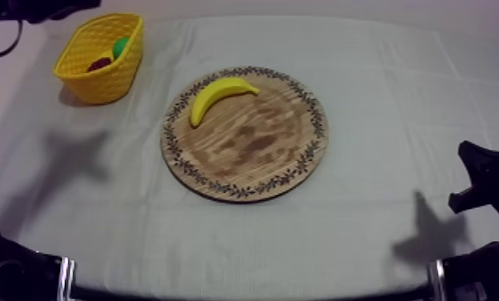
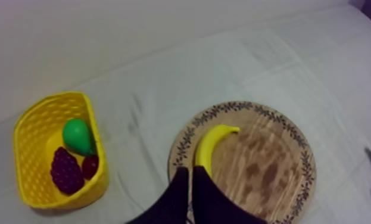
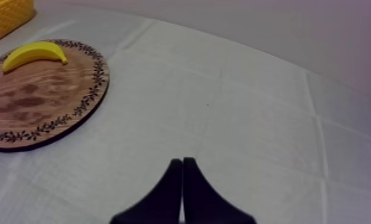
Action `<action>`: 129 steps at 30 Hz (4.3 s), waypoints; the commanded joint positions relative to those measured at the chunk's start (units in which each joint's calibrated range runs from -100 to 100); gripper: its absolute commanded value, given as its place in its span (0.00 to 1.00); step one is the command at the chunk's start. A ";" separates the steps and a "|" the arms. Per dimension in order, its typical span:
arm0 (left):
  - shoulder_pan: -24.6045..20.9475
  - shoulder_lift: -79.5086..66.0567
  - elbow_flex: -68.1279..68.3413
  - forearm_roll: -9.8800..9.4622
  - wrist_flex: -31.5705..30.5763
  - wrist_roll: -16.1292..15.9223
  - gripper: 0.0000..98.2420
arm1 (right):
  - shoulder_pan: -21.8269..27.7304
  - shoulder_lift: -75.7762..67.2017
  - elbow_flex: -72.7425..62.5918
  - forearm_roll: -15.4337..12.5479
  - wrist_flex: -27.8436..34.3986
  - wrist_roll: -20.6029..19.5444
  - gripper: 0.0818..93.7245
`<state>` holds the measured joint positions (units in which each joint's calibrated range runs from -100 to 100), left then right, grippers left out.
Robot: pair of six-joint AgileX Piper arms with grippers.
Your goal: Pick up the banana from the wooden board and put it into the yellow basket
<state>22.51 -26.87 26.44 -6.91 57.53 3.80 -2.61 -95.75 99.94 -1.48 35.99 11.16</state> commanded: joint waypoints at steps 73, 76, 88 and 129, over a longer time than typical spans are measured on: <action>1.86 44.01 -9.84 8.94 -1.89 -8.57 0.75 | 0.00 0.00 -0.05 -0.01 -0.02 0.00 0.00; 1.97 46.39 -10.81 8.94 -2.15 -8.39 0.74 | 0.00 0.00 -0.05 -0.01 -0.02 0.00 0.00; 2.71 57.67 -17.89 8.93 -1.74 -7.86 0.71 | 0.00 0.00 -0.05 -0.01 -0.02 0.00 0.00; 0.23 70.94 -34.36 9.30 0.77 -7.87 0.62 | 0.00 0.00 -0.05 -0.01 -0.02 0.00 0.00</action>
<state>22.78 43.97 -7.94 2.38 58.36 -4.05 -2.61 -95.75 99.94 -1.48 35.93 11.16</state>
